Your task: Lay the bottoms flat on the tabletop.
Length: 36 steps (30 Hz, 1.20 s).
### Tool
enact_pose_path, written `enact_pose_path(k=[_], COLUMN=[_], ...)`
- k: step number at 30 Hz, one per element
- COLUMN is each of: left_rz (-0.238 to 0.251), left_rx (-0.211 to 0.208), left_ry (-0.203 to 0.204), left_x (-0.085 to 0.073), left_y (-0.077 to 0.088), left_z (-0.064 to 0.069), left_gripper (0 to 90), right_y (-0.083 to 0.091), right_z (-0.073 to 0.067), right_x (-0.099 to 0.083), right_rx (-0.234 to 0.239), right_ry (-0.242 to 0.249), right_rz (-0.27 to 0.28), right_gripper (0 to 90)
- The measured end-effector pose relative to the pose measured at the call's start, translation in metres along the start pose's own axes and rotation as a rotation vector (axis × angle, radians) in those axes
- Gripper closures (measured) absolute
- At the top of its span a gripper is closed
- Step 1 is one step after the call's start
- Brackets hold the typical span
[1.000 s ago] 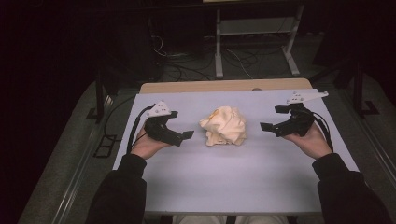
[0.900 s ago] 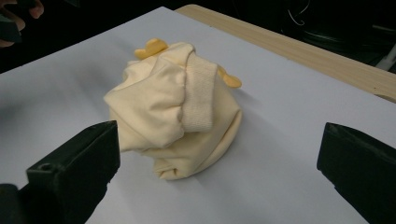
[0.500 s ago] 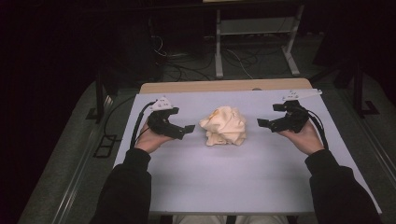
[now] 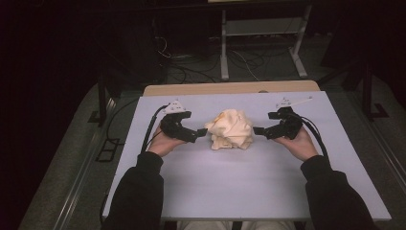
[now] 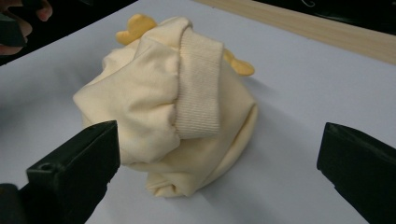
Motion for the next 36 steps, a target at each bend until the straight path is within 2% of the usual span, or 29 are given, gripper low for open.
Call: enact_pose_path(k=[7,15,19,22,24,25,28,31,34,35,36], left_rz=[0.001,0.011,0.005,-0.001,-0.011,-0.017,-0.036,-0.053,-0.063,-0.066,-0.072], left_rx=[0.010,-0.009,-0.024,-0.027,-0.029,-0.037,-0.057,-0.087,-0.109,-0.110,-0.109], left_ry=[0.025,0.057,0.066,0.079,0.092,0.105,0.128,0.148,0.153,0.149,0.144], left_x=[-0.002,-0.003,-0.003,-0.004,-0.006,-0.007,-0.010,-0.013,-0.015,-0.015,-0.016], left_y=[-0.012,-0.025,-0.034,-0.042,-0.046,-0.047,-0.051,-0.052,-0.052,-0.052,-0.052], left_z=[-0.002,0.003,0.007,0.008,0.009,0.009,0.011,0.013,0.017,0.018,0.019], left_gripper=[0.0,0.0,0.0,0.0,0.1,4.3,7.7,10.8,16.4,20.2,28.8], right_y=[-0.014,-0.019,-0.026,-0.034,-0.036,-0.038,-0.040,-0.042,-0.044,-0.045,-0.046], right_z=[-0.002,-0.002,-0.001,-0.001,-0.001,-0.002,-0.002,-0.002,-0.002,-0.003,-0.003], right_x=[-0.007,-0.017,-0.024,-0.031,-0.032,-0.036,-0.039,-0.042,-0.043,-0.043,-0.044], right_rx=[0.019,0.037,0.037,0.067,0.069,0.080,0.080,0.078,0.091,0.096,0.095], right_ry=[-0.010,-0.032,-0.036,-0.049,-0.050,-0.052,-0.053,-0.059,-0.063,-0.063,-0.065], right_rz=[-0.018,-0.021,-0.046,-0.078,-0.088,-0.103,-0.112,-0.122,-0.123,-0.125,-0.125], right_gripper=[0.0,0.0,0.0,6.3,7.6,14.0,13.8,18.7,27.3,31.2,40.8])
Point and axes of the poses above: each handheld gripper's, and its own axes: y roughly backward along the jaws, x roughly out of its top, z roughly to its right, the point moved 6 cm from there along -y, roughly forward along the jaws, and after that the axes turned 15 degrees about x, right-handed, at the moved point
